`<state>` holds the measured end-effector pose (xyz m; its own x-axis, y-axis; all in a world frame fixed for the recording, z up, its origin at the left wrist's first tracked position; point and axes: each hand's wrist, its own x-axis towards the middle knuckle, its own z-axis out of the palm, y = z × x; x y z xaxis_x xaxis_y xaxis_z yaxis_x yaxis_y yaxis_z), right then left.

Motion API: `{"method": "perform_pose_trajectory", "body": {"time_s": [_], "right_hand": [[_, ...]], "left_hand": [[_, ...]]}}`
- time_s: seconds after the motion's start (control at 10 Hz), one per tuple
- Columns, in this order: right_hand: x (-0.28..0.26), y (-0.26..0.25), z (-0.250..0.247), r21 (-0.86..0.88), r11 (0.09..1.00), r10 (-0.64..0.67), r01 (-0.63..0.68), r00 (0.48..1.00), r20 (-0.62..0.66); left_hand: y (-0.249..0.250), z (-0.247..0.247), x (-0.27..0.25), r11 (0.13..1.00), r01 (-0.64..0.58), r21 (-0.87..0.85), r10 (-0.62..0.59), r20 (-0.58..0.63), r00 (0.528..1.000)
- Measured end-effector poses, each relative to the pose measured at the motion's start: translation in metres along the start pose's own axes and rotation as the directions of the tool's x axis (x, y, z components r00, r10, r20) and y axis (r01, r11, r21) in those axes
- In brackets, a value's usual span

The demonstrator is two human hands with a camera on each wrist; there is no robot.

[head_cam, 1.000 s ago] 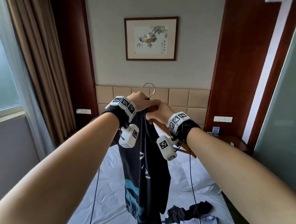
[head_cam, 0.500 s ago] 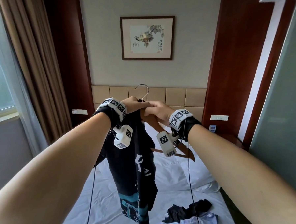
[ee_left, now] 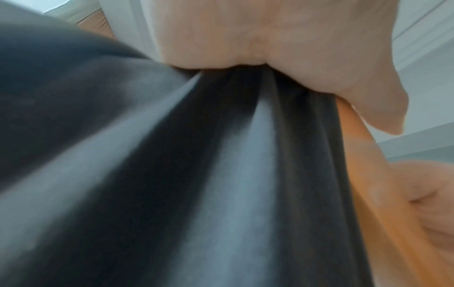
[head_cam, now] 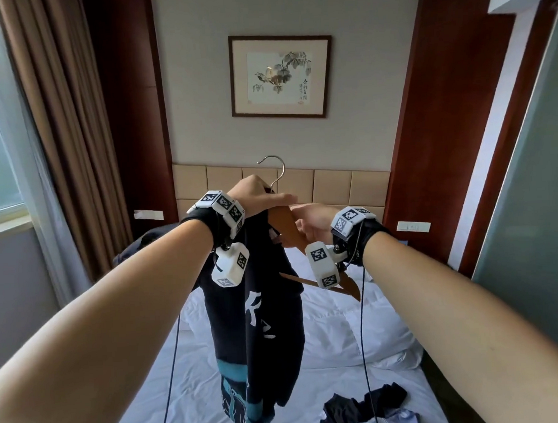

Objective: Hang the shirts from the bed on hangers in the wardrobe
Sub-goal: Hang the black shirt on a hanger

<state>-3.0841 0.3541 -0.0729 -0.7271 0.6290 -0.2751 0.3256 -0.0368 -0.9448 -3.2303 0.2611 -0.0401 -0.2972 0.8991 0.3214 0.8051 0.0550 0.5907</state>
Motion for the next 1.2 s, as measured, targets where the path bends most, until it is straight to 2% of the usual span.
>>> {"method": "perform_pose_trajectory", "body": {"time_s": [0.1, 0.2, 0.3, 0.4, 0.5, 0.6, 0.8, 0.9, 1.0, 1.1, 1.2], "right_hand": [[0.012, -0.003, 0.005, -0.008, 0.999, -0.039, 0.039, 0.997, 0.062], [0.024, -0.001, 0.01, -0.144, 0.976, -0.172, 0.163, 0.984, -0.047], [0.029, -0.004, 0.022, -0.5, 0.848, -0.298, 0.173, 0.937, -0.181], [0.041, -0.004, 0.029, -0.681, 0.731, -0.311, 0.051, 0.913, -0.266], [0.052, 0.002, 0.027, -0.719, 0.691, -0.277, -0.071, 0.893, -0.355], [0.057, 0.01, 0.026, -0.69, 0.708, -0.212, -0.154, 0.885, -0.415], [0.053, 0.027, 0.022, -0.578, 0.785, -0.119, -0.223, 0.861, -0.494], [0.049, 0.03, 0.018, -0.451, 0.861, -0.057, -0.235, 0.837, -0.544], [0.043, 0.033, 0.015, -0.285, 0.939, -0.01, -0.19, 0.816, -0.578], [0.027, 0.028, 0.026, -0.217, 0.96, 0.017, -0.177, 0.81, -0.586], [0.044, 0.035, 0.01, -0.401, 0.874, -0.051, -0.275, 0.769, -0.637]], "left_hand": [[-0.006, -0.006, 0.0, 0.999, -0.02, 0.031, 0.02, 0.003, 1.0], [-0.01, -0.012, 0.001, 0.996, -0.012, 0.091, 0.014, -0.026, 1.0], [-0.015, -0.019, 0.003, 0.993, -0.008, 0.116, 0.014, -0.053, 0.999], [-0.02, -0.027, 0.005, 0.989, -0.004, 0.146, 0.017, -0.087, 0.996], [-0.029, -0.033, 0.008, 0.986, 0.002, 0.165, 0.018, -0.123, 0.992], [-0.041, -0.04, 0.009, 0.988, 0.007, 0.156, 0.015, -0.139, 0.99], [-0.062, -0.054, 0.008, 0.987, -0.013, 0.16, 0.046, -0.205, 0.978], [-0.072, -0.063, 0.006, 0.992, -0.01, 0.13, 0.042, -0.247, 0.968], [-0.08, -0.07, 0.004, 0.993, -0.003, 0.119, 0.038, -0.295, 0.955], [-0.086, -0.076, 0.002, 0.994, -0.012, 0.111, 0.047, -0.315, 0.948], [-0.093, -0.081, 0.0, 0.993, -0.017, 0.113, 0.053, -0.324, 0.945]]}}
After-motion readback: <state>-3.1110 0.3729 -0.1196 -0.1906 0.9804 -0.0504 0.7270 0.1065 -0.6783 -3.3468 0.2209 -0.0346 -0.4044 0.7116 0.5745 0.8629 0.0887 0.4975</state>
